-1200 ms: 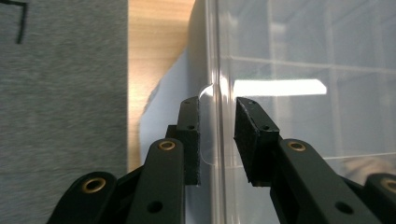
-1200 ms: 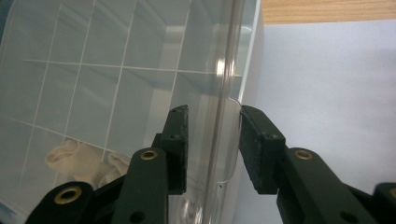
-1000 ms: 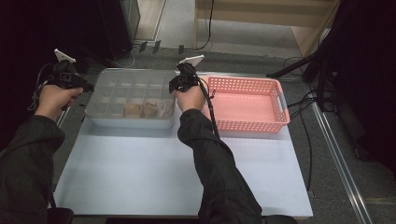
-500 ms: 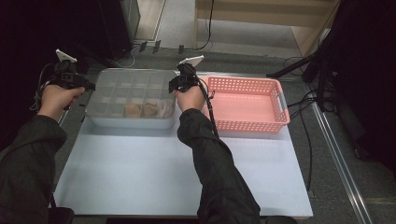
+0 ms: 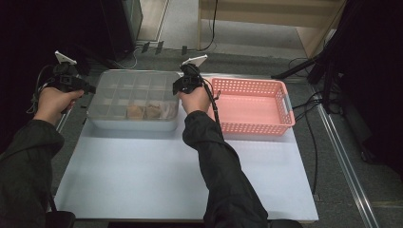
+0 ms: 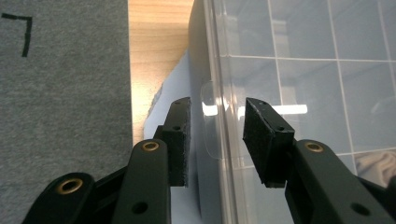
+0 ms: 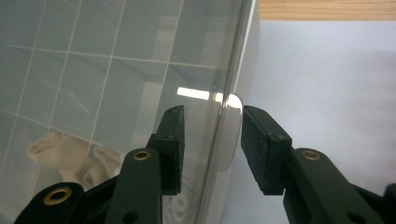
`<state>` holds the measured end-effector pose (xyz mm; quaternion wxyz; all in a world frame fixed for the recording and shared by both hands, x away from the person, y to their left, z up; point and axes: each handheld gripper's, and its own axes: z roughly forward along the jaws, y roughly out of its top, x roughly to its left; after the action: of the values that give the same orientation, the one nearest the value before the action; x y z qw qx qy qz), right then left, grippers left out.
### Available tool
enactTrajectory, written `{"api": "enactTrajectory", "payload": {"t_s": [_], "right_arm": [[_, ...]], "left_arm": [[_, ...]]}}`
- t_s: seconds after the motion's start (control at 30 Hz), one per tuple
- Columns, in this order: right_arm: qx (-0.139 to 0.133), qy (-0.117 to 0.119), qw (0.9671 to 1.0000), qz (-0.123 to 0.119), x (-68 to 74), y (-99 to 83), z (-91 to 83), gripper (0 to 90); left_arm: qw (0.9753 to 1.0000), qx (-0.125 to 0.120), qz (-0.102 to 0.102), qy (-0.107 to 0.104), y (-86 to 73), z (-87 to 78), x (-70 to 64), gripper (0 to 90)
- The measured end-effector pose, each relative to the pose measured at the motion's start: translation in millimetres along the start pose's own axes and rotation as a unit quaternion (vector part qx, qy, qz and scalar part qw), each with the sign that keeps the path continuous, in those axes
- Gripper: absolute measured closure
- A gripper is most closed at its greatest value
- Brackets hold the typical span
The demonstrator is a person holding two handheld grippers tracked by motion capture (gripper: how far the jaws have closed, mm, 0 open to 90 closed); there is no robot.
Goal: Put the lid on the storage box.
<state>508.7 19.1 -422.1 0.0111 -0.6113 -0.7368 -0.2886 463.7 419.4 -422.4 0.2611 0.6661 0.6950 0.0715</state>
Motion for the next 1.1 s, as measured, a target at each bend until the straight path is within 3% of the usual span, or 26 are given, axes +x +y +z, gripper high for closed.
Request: {"api": "enactTrajectory", "payload": {"t_s": [0.2,0.4,0.6,1.1], "right_arm": [[0.014,-0.015,0.9996,-0.021,7.3,-5.9,-8.8,62.5],[0.037,0.003,0.9992,-0.012,3.8,-11.5,-7.5,63.8],[0.038,0.018,0.9990,-0.012,6.3,-14.2,-6.1,63.9],[0.028,0.016,0.9993,-0.017,6.5,-15.6,-5.8,64.3]], "left_arm": [[0.9999,0.005,-0.009,-0.010,-7.7,-1.3,2.6,62.9],[0.9998,0.011,-0.007,-0.018,-13.0,-3.0,0.2,62.6],[0.9999,0.006,-0.007,-0.014,-12.2,-0.6,-4.8,62.2],[0.9998,-0.011,-0.013,-0.008,-9.6,3.4,-6.4,61.8]]}}
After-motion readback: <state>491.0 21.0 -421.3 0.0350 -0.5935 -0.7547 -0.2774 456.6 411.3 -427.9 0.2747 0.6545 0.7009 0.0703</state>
